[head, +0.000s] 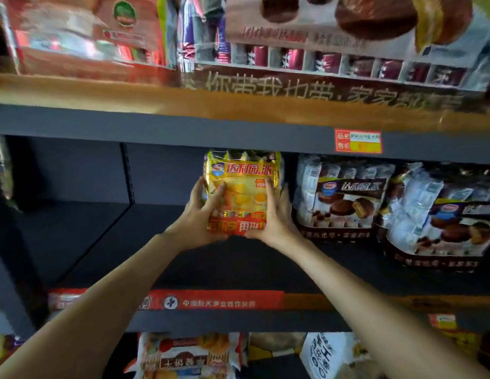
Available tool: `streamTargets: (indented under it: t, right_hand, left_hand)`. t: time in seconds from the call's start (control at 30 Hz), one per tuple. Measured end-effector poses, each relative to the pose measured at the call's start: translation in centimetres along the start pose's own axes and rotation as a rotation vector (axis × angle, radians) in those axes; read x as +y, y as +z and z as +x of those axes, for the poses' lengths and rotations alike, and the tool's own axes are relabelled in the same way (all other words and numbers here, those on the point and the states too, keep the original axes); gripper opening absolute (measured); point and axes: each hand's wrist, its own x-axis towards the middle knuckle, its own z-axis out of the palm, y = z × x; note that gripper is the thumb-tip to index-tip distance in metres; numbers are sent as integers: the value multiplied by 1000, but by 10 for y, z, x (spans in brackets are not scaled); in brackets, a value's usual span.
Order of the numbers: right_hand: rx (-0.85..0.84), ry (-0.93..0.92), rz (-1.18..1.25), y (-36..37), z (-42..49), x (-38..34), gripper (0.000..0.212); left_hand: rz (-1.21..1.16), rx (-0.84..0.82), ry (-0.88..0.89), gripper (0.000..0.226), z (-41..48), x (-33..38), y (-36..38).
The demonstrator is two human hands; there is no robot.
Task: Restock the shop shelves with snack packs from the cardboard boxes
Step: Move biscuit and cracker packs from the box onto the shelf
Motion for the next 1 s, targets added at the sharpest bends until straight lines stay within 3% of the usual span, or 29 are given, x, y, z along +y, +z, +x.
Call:
streamTargets:
  t: [0.17, 0.3, 0.5, 0.8, 1.0]
  right_hand:
    - [186, -133, -485, 15, 14, 9, 121]
    - [187, -152, -570, 24, 25, 13, 119]
    - [161, -30, -534, 26, 29, 23, 103]
    - [-9, 83, -422, 6, 17, -1, 97]
    - [-217, 272, -275, -2, -29, -42, 84]
  left_hand:
    - [635, 115, 29, 122, 20, -8, 6]
    - [758, 90, 27, 130, 38, -15, 10]
    - [704, 22, 48, 95, 54, -9, 19]
    - [841, -106, 21, 90, 42, 6, 7]
    - [424, -379, -181, 68, -18, 34, -32]
